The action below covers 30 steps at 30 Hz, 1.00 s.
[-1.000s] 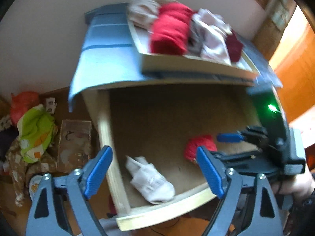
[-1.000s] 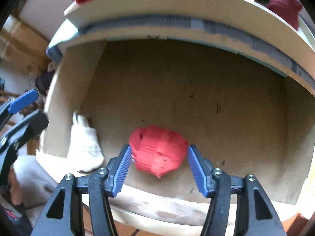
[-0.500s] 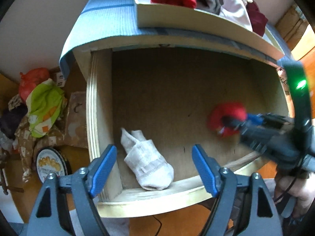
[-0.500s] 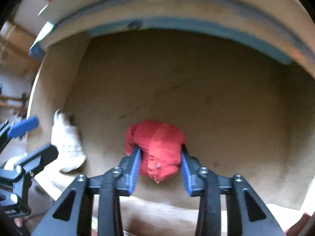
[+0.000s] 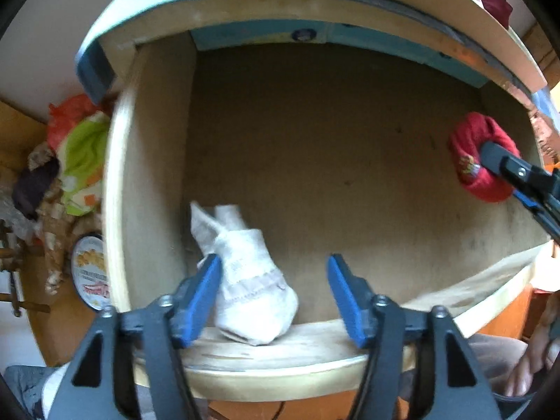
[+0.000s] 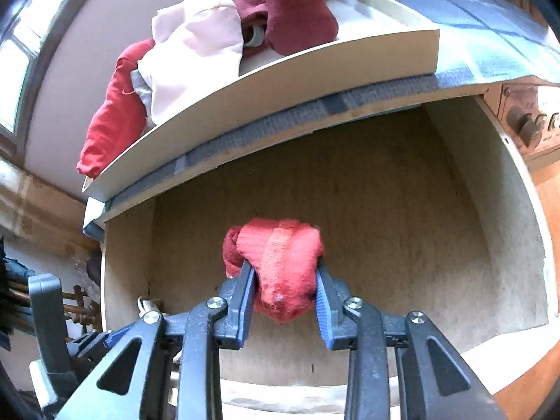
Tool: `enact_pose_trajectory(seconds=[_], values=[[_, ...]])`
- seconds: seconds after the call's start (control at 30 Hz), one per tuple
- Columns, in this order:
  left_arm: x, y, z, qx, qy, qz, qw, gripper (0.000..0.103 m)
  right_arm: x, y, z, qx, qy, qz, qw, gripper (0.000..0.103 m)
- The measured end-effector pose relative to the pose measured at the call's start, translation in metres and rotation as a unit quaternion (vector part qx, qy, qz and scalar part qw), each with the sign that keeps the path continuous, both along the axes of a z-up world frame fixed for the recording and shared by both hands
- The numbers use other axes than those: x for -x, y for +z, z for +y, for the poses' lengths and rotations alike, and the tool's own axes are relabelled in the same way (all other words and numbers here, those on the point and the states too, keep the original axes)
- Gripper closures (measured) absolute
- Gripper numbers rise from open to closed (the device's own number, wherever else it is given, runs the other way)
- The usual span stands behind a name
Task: Take underwear out of drawer
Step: 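Close the left tool on the white sock while the right tool holds the red sock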
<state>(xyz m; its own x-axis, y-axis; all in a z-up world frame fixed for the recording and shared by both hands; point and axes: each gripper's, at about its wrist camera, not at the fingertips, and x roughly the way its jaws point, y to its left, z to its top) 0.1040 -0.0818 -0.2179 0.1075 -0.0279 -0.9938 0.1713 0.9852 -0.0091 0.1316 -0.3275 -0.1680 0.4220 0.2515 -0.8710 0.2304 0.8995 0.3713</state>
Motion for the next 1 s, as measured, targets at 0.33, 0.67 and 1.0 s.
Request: enact_pose_trajectory(seconds=[0.33, 0.67, 1.0], values=[[-0.009, -0.003, 0.031, 0.098, 0.011, 0.03, 0.9947, 0.089, 0.046, 0.011, -0.015, -0.013, -0.013, -0.014, 1.0, 0.07], [-0.003, 0.038, 0.036, 0.171, -0.029, -0.054, 0.9834, 0.091, 0.049, 0.019, -0.029, -0.008, -0.032, -0.036, 0.999, 0.07], [-0.023, 0.03, 0.008, 0.116, -0.034, -0.027, 0.9923, 0.054, 0.054, 0.021, -0.039, 0.008, -0.034, -0.034, 0.999, 0.07]])
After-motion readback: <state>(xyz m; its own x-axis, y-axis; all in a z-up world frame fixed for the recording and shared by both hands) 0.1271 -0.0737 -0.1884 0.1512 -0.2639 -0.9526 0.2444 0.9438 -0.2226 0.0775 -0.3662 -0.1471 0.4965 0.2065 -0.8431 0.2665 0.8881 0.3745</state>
